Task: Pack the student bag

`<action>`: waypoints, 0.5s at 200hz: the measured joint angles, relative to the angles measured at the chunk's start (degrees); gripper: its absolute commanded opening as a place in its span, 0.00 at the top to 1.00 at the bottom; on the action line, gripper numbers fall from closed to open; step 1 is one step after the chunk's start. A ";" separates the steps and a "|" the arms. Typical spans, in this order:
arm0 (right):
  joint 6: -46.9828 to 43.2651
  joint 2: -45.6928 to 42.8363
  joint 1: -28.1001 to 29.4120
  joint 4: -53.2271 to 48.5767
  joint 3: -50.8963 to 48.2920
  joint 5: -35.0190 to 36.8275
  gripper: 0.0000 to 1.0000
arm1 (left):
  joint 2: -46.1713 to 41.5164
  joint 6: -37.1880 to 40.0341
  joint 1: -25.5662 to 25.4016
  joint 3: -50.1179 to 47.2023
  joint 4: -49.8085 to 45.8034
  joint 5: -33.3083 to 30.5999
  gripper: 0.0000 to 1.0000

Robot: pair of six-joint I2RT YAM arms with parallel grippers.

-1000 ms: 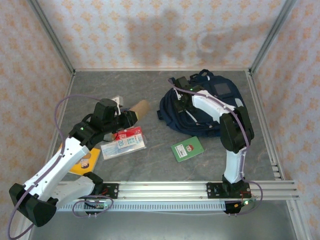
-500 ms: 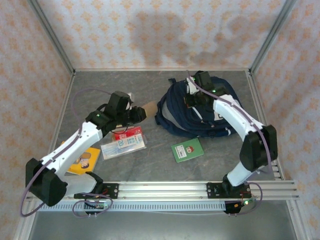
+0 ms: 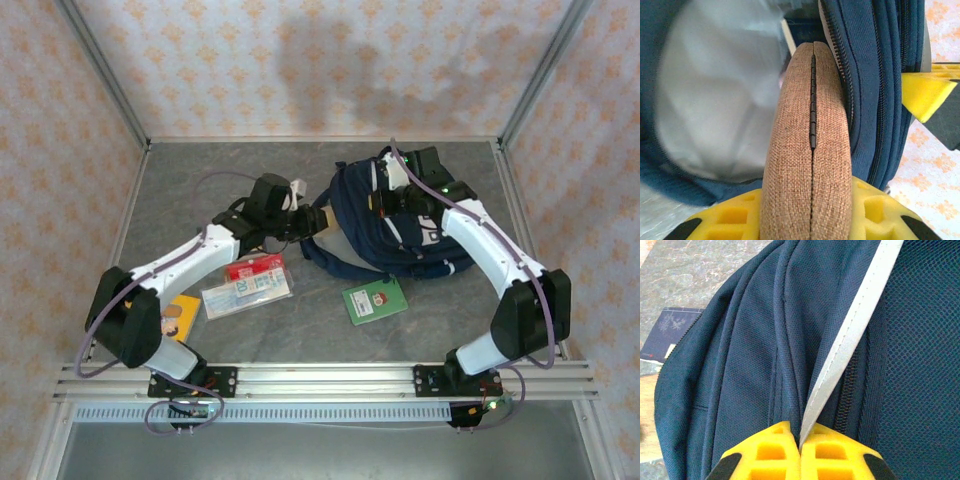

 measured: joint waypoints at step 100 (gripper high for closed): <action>9.35 -7.13 0.92 5.53 -1.40 -3.06 0.50 | 5.70 -9.09 -1.62 0.09 15.69 4.35 0.85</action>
